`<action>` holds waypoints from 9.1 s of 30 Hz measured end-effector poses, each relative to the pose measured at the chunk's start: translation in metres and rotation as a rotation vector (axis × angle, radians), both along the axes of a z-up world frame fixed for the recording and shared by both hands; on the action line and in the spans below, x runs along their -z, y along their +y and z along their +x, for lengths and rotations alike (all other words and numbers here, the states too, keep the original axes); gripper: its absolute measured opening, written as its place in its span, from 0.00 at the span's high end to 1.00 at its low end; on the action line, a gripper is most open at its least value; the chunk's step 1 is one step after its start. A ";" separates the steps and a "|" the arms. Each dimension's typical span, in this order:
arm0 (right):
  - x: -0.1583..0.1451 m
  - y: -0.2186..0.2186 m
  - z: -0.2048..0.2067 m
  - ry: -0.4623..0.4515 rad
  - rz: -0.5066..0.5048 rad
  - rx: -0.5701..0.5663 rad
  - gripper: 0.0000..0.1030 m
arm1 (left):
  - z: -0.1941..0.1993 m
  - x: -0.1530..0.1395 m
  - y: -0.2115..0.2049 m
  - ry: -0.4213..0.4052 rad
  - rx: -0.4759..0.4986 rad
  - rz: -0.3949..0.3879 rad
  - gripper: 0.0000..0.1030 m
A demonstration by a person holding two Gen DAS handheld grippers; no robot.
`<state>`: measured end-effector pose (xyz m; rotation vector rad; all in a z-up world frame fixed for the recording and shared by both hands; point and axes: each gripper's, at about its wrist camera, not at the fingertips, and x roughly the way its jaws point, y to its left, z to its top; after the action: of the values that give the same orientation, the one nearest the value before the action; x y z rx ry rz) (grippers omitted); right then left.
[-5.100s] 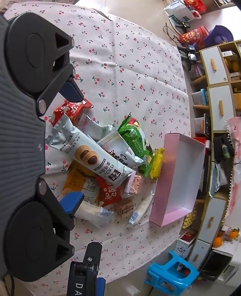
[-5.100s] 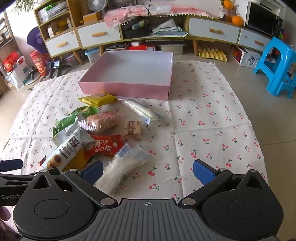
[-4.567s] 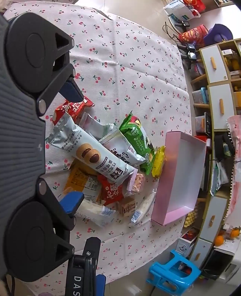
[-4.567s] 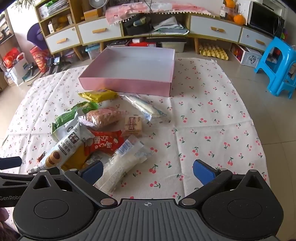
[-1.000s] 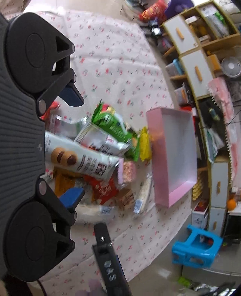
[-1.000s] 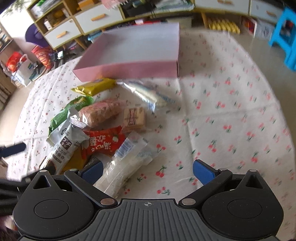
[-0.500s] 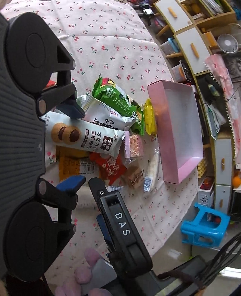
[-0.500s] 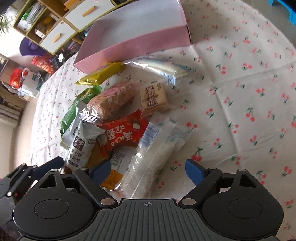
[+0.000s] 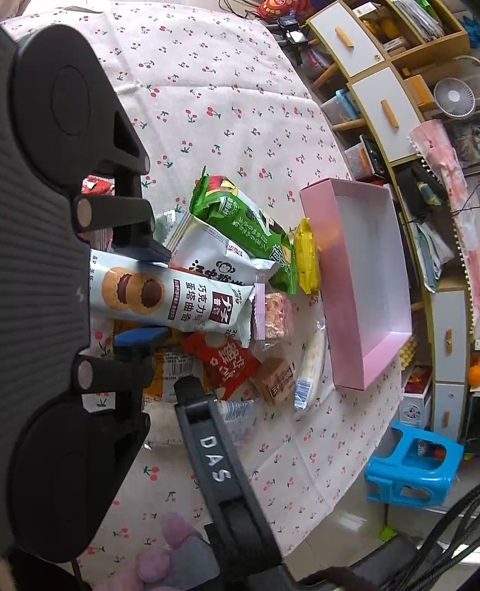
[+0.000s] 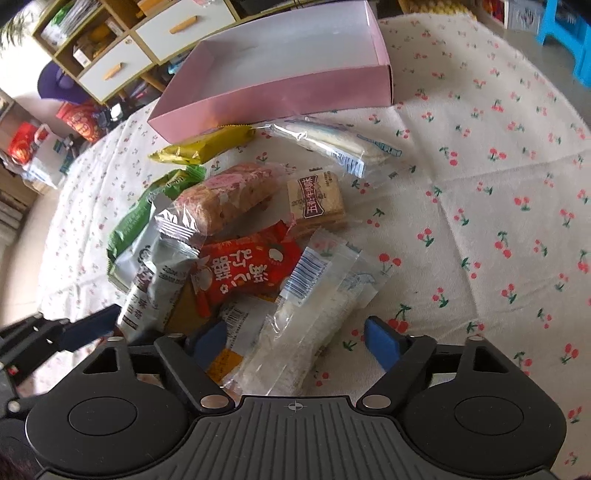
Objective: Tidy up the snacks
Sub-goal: 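Grasp the silver cookie bar with the left tool while the right tool grasps the clear snack bag, then carry both snacks into the pink box and open both tools, then withdraw both tools from the box back toward the snack pile, then grasp the red candy pack with the left tool while the right tool grasps another red candy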
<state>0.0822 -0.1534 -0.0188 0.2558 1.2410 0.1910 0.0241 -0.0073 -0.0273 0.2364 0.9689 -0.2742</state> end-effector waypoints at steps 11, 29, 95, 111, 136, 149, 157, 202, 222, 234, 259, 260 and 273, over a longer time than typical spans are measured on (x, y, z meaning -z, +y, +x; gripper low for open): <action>-0.002 -0.010 -0.002 -0.016 -0.027 0.029 0.58 | 0.001 -0.002 0.007 0.025 -0.034 -0.059 0.70; -0.023 -0.035 0.002 -0.029 0.071 0.112 0.68 | 0.002 -0.019 0.025 0.042 -0.106 -0.239 0.74; -0.017 -0.059 0.198 -0.279 0.305 0.161 0.68 | 0.212 -0.004 0.004 -0.139 -0.261 -0.121 0.74; -0.020 -0.057 0.195 -0.256 0.301 0.146 0.47 | 0.206 -0.008 0.012 -0.102 -0.277 -0.074 0.56; -0.091 -0.040 0.111 -0.286 0.188 0.080 0.13 | 0.120 -0.052 0.024 -0.093 -0.283 -0.160 0.03; -0.092 -0.025 0.062 -0.278 0.132 0.014 0.13 | 0.070 -0.052 0.042 -0.088 -0.302 -0.132 0.01; -0.080 -0.018 0.042 -0.272 0.126 -0.003 0.13 | 0.043 -0.041 0.054 -0.114 -0.315 -0.183 0.01; -0.004 0.026 0.021 -0.093 -0.009 -0.172 0.13 | -0.008 0.020 0.070 0.209 -0.079 -0.076 0.33; 0.005 0.033 0.030 -0.143 0.012 -0.182 0.13 | -0.008 0.014 0.072 0.155 -0.093 -0.034 0.48; 0.000 0.031 0.031 -0.150 -0.003 -0.185 0.40 | -0.007 0.009 0.075 0.142 -0.114 -0.066 0.51; -0.021 -0.002 0.032 -0.053 0.086 -0.084 0.62 | 0.000 -0.012 0.081 0.071 -0.161 -0.144 0.53; -0.022 -0.003 0.032 -0.054 0.089 -0.082 0.62 | 0.000 -0.013 0.081 0.067 -0.164 -0.147 0.53; -0.036 -0.026 0.026 -0.050 0.119 -0.042 0.62 | 0.006 -0.020 0.074 0.049 -0.168 -0.189 0.54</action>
<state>0.1085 -0.1796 0.0168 0.3266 1.1874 0.3063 0.0300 0.0664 -0.0072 -0.0251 0.9980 -0.2163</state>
